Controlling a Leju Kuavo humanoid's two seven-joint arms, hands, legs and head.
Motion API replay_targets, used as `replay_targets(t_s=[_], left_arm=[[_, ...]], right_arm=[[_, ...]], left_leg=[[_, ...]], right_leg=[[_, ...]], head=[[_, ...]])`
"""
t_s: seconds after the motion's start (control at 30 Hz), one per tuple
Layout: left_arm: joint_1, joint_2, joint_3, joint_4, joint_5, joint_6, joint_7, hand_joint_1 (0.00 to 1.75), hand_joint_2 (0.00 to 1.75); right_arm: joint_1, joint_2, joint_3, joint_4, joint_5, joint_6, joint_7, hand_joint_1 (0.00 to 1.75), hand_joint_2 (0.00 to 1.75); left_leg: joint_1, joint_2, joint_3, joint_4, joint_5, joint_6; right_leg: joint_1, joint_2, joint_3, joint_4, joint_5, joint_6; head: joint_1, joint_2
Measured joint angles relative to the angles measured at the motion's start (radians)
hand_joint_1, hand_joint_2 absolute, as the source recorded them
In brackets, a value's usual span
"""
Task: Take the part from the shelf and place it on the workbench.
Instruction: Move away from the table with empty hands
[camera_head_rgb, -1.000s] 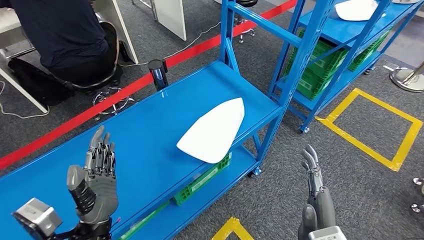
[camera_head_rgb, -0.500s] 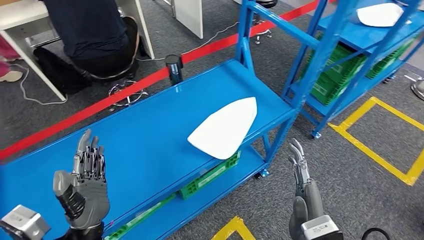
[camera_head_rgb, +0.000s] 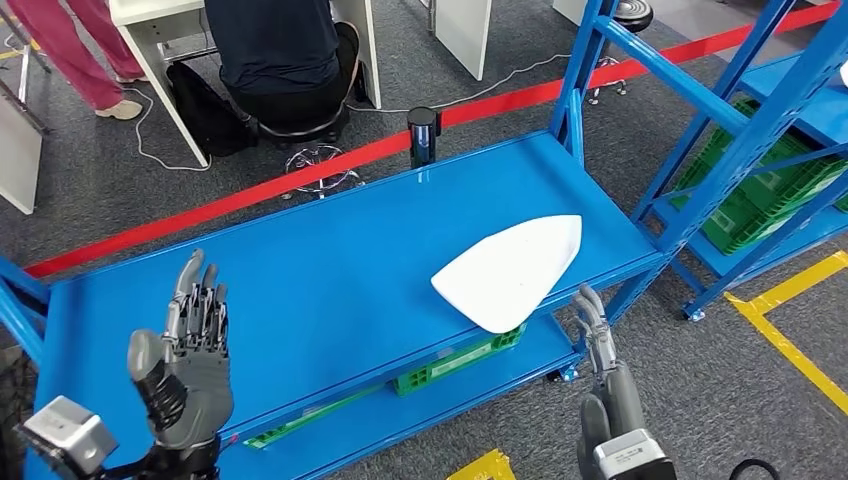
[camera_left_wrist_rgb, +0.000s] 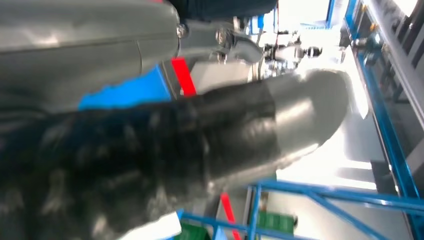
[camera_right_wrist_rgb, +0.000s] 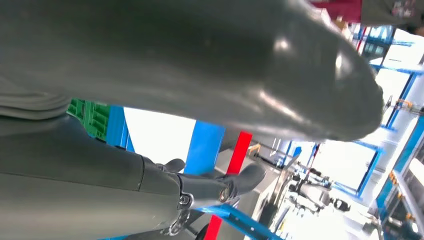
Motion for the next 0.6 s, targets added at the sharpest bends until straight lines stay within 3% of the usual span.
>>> replay_targets(t_s=[0.03, 0.1, 0.17, 0.2, 0.27, 0.33, 0.37, 0.43, 0.47, 0.53, 0.6], left_arm=[[0.0, 0.0, 0.0, 0.0, 0.0, -0.001, 0.0, 0.0, 0.0], [-0.002, 0.0, 0.0, 0.0, -0.001, -0.003, 0.0, 0.0, 0.0], [-0.004, 0.0, 0.0, 0.0, -0.002, -0.003, 0.0, 0.0, 0.0], [-0.003, 0.0, 0.0, 0.0, -0.002, -0.003, 0.0, 0.0, 0.0], [-0.001, 0.0, 0.0, 0.001, -0.002, -0.003, 0.001, 0.0, 0.0], [-0.002, 0.0, 0.001, 0.001, -0.002, -0.004, 0.002, 0.0, 0.0], [-0.003, 0.0, 0.001, 0.001, -0.002, -0.005, 0.003, 0.0, 0.0], [-0.006, -0.001, 0.0, 0.0, -0.002, -0.005, 0.003, 0.0, 0.0], [-0.007, -0.001, 0.0, 0.0, -0.003, -0.005, 0.004, 0.0, 0.0], [-0.005, -0.001, 0.0, 0.0, -0.003, -0.006, 0.006, 0.0, 0.0], [-0.006, -0.002, 0.0, 0.0, -0.004, -0.008, 0.008, 0.0, 0.0]], right_arm=[[-0.003, 0.0, 0.001, 0.002, -0.002, 0.003, 0.0, 0.0, 0.0], [-0.007, 0.0, 0.003, 0.004, -0.005, 0.012, 0.0, 0.0, 0.0], [-0.006, 0.0, 0.004, 0.009, -0.006, 0.019, 0.0, 0.0, 0.0], [-0.006, 0.0, 0.004, 0.011, -0.006, 0.022, 0.001, 0.0, 0.0], [-0.006, 0.0, 0.005, 0.018, -0.006, 0.029, 0.001, 0.0, 0.0], [-0.007, 0.0, 0.007, 0.024, -0.006, 0.04, 0.0, 0.0, 0.0], [-0.007, 0.0, 0.008, 0.026, -0.004, 0.046, 0.001, 0.0, 0.0], [-0.01, -0.001, 0.014, 0.031, 0.008, 0.057, 0.008, 0.0, 0.0], [-0.011, -0.001, 0.017, 0.034, 0.018, 0.06, 0.014, 0.0, 0.0], [-0.016, -0.002, 0.025, 0.04, 0.032, 0.062, 0.022, 0.0, 0.0], [-0.021, -0.003, 0.031, 0.044, 0.038, 0.062, 0.026, 0.0, 0.0]], left_leg=[[0.002, 0.0, -0.007, 0.002, 0.0, -0.006], [0.001, 0.035, -0.032, 0.044, -0.027, -0.015], [-0.001, 0.085, -0.085, 0.155, -0.083, -0.019], [-0.001, 0.098, -0.113, 0.214, -0.106, -0.021], [-0.001, 0.108, -0.131, 0.256, -0.107, -0.02], [-0.003, 0.125, -0.076, 0.162, -0.054, -0.01], [-0.009, 0.149, -0.038, 0.095, -0.033, -0.003], [-0.021, 0.186, 0.01, 0.006, -0.018, 0.011], [-0.026, 0.191, 0.014, -0.007, -0.022, 0.016], [-0.026, 0.169, 0.018, -0.018, -0.017, 0.027], [-0.019, 0.147, 0.035, -0.035, -0.005, 0.037]], right_leg=[[0.001, -0.01, 0.0, -0.003, 0.003, -0.007], [-0.001, -0.03, 0.003, -0.011, 0.009, -0.021], [0.0, -0.05, 0.004, -0.013, 0.009, -0.029], [0.002, -0.061, 0.004, -0.013, 0.009, -0.031], [0.004, -0.083, 0.003, -0.013, 0.008, -0.032], [0.006, -0.102, 0.006, -0.013, 0.007, -0.031], [0.008, -0.111, 0.008, -0.013, 0.006, -0.03], [0.011, -0.128, 0.011, -0.013, 0.004, -0.022], [0.012, -0.138, 0.012, -0.014, 0.004, -0.016], [0.012, -0.157, 0.016, -0.018, 0.001, -0.004], [0.01, -0.135, 0.009, 0.009, -0.023, 0.007]], head=[[-0.001, 0.0], [-0.011, 0.0], [-0.027, 0.0], [-0.033, 0.0], [-0.039, 0.0], [-0.045, 0.0], [-0.046, 0.0], [-0.046, 0.0], [-0.044, 0.0], [-0.041, 0.0], [-0.038, 0.0]])
